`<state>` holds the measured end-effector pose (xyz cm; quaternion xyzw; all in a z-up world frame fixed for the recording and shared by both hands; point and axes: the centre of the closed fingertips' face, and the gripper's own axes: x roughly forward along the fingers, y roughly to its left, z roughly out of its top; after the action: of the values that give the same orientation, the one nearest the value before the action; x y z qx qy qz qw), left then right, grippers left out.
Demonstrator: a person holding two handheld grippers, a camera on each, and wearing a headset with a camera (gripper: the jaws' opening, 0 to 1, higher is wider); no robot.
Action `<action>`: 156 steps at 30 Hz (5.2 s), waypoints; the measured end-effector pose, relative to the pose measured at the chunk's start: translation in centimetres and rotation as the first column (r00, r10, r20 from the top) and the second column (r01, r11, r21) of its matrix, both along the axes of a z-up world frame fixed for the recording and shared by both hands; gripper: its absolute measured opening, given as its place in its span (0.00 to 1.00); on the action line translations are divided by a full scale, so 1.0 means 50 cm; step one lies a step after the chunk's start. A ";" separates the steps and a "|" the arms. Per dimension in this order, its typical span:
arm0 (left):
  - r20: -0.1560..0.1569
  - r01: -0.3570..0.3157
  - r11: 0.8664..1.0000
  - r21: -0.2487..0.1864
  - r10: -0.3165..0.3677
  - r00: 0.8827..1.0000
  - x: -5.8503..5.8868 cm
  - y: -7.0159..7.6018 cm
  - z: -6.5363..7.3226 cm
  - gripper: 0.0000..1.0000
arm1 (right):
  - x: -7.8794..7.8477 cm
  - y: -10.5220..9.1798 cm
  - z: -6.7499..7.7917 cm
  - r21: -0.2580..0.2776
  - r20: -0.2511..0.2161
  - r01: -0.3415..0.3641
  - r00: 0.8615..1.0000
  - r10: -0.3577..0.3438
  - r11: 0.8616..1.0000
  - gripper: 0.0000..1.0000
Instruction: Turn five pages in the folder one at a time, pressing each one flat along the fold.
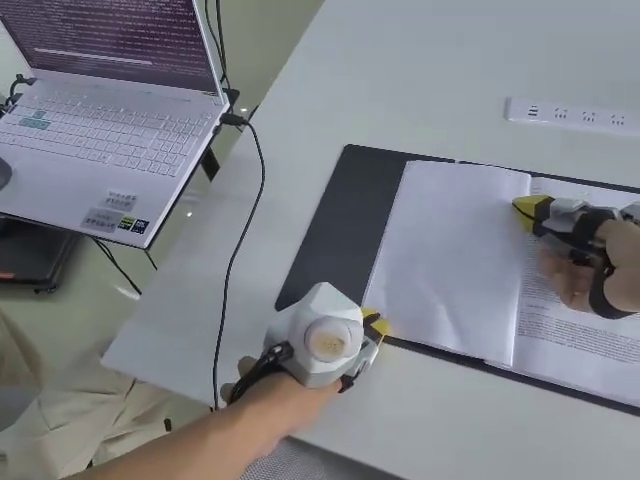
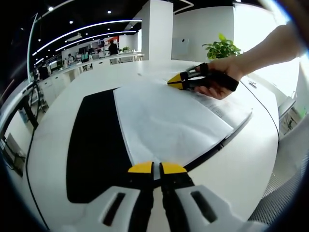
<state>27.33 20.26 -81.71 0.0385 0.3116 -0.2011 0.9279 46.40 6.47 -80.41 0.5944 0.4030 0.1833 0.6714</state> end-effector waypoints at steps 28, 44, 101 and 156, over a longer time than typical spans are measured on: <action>0.026 0.031 0.999 0.019 -0.031 0.999 0.003 0.001 -0.004 0.03 | -0.280 0.005 -0.014 0.059 -0.056 -0.129 0.990 0.132 0.990 0.00; 0.035 0.050 0.998 0.046 -0.052 0.998 -0.002 -0.002 0.003 0.03 | -0.379 0.007 -0.010 0.074 -0.079 -0.123 0.989 0.129 0.990 0.00; 0.055 0.013 1.000 -0.017 -0.012 0.998 -0.160 0.018 0.318 0.67 | -0.553 -0.272 0.370 -0.603 0.489 0.174 0.852 0.188 0.779 0.55; 0.008 -0.071 0.996 -0.062 0.072 0.997 -0.172 0.057 0.294 0.86 | -0.560 -0.302 0.285 -0.718 0.469 0.194 0.844 0.259 0.668 0.67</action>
<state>18.70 23.13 -67.01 -0.0004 0.3018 -0.1770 0.9368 18.42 -8.61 -66.17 0.1853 0.2493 0.1733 0.9346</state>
